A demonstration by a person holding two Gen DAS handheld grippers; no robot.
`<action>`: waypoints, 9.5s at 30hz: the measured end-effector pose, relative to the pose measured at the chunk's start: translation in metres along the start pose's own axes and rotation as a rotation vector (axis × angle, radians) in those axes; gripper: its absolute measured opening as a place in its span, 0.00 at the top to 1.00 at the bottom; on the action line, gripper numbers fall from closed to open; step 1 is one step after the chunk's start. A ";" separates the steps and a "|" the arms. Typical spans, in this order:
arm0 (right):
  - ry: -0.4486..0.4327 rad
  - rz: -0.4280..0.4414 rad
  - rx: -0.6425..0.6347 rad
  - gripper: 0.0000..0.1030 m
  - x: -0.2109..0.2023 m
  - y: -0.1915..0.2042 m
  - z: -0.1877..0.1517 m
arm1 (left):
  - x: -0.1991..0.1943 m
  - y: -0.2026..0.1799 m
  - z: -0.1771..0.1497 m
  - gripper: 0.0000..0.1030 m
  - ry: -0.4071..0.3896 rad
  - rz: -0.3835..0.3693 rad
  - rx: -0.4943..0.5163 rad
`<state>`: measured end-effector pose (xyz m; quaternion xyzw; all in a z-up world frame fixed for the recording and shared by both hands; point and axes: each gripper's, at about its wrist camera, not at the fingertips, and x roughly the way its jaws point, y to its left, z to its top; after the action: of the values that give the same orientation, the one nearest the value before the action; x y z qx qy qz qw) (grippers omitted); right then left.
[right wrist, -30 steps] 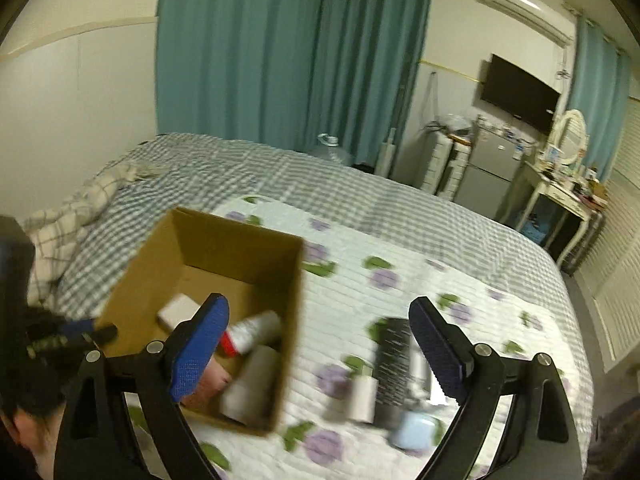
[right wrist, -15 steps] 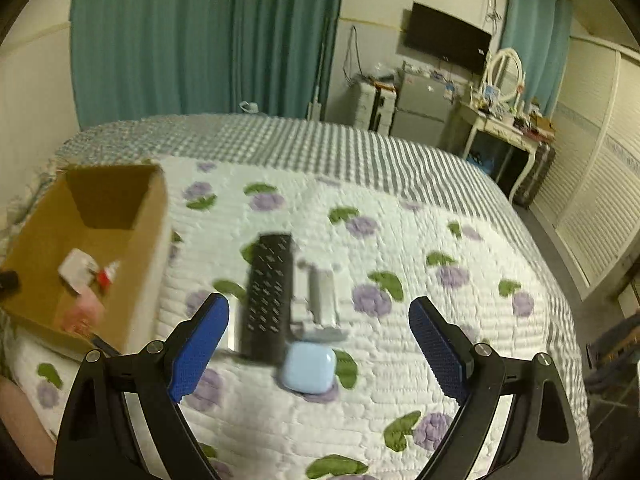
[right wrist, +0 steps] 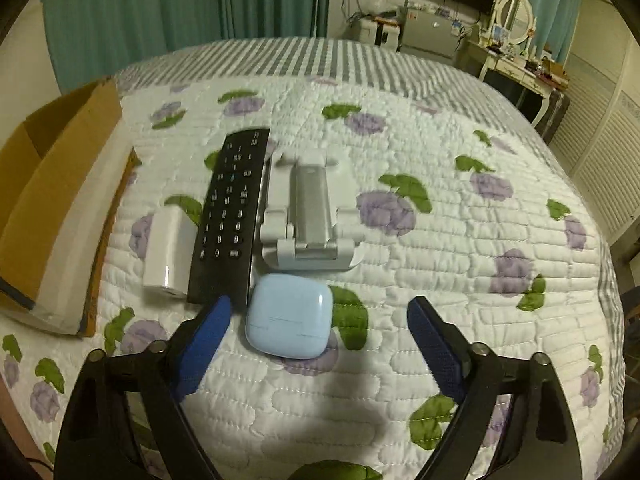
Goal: Organize rigid objects
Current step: 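Grasp the light-blue earbud case with the right tool, then carry the earbud case with the right tool into the box and release, then grasp the white power bank with the right tool, then carry the power bank with the right tool into the box and release, then grasp the white folding phone stand with the right tool, then carry the phone stand with the right tool into the box and release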
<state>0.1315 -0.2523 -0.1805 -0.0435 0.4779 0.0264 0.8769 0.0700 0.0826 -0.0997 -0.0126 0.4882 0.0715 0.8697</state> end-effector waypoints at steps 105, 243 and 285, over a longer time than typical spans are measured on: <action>-0.103 0.102 -0.075 0.34 -0.034 0.078 0.031 | 0.000 0.004 -0.002 0.89 0.009 -0.030 -0.005; 0.042 -0.017 -0.052 0.20 0.053 0.002 0.060 | -0.002 0.006 -0.001 0.89 0.012 -0.036 -0.007; -0.285 0.064 -0.156 0.37 -0.108 0.052 0.130 | 0.003 0.010 0.000 0.89 0.020 -0.043 -0.006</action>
<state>0.1775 -0.1881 -0.0224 -0.0919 0.3465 0.0972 0.9284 0.0703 0.0924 -0.1014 -0.0264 0.4965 0.0542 0.8660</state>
